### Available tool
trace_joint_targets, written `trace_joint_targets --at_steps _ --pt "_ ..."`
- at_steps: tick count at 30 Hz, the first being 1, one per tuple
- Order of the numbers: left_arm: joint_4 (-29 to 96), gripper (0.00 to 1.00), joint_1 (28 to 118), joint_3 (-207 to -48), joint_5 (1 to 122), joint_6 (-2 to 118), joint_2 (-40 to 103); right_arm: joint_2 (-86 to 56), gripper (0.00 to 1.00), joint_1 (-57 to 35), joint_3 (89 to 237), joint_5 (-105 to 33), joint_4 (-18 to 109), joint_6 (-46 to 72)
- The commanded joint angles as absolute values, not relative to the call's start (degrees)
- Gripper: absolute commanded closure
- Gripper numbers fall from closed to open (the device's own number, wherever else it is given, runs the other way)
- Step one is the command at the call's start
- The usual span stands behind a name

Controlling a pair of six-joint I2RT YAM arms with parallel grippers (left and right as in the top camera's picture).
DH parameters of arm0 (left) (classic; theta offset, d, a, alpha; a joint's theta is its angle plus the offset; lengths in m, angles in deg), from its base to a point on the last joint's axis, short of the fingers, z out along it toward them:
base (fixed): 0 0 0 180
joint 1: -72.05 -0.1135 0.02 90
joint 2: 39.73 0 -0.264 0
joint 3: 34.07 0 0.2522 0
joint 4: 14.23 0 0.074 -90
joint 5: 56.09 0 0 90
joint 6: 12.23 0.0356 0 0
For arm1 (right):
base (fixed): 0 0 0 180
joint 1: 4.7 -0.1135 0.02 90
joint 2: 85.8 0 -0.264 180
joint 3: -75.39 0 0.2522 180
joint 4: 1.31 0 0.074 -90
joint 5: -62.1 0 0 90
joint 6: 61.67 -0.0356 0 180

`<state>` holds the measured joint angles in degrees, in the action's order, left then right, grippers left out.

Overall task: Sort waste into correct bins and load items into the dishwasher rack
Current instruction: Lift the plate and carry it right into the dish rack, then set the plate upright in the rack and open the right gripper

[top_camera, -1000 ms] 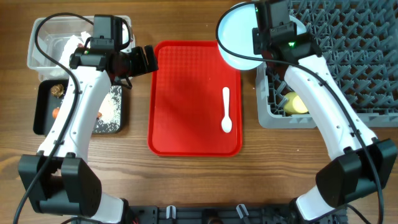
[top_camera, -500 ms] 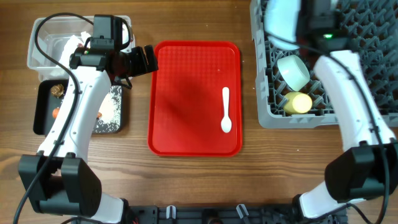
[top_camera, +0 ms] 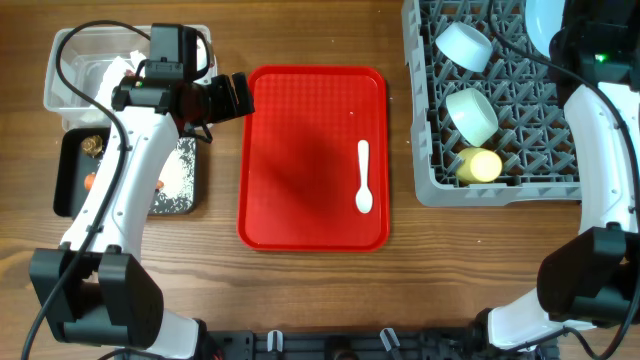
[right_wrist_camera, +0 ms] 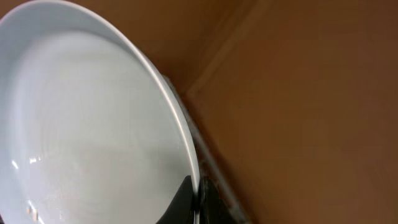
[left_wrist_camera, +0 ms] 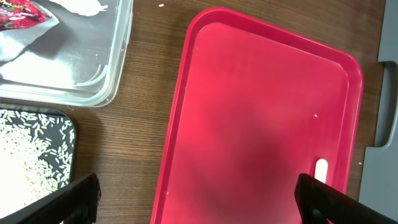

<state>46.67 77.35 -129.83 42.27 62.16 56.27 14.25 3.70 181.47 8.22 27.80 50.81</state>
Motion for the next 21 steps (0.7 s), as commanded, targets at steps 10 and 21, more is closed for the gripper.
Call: trace_joint_targets --at_steps 10,21 --pt "46.6 0.00 77.5 -130.2 41.7 61.7 55.9 17.2 0.96 3.6 182.5 8.6 25.2 70.3" --pt "46.6 0.00 77.5 -130.2 41.7 61.7 55.9 22.6 0.96 4.6 182.5 11.1 23.2 70.1"
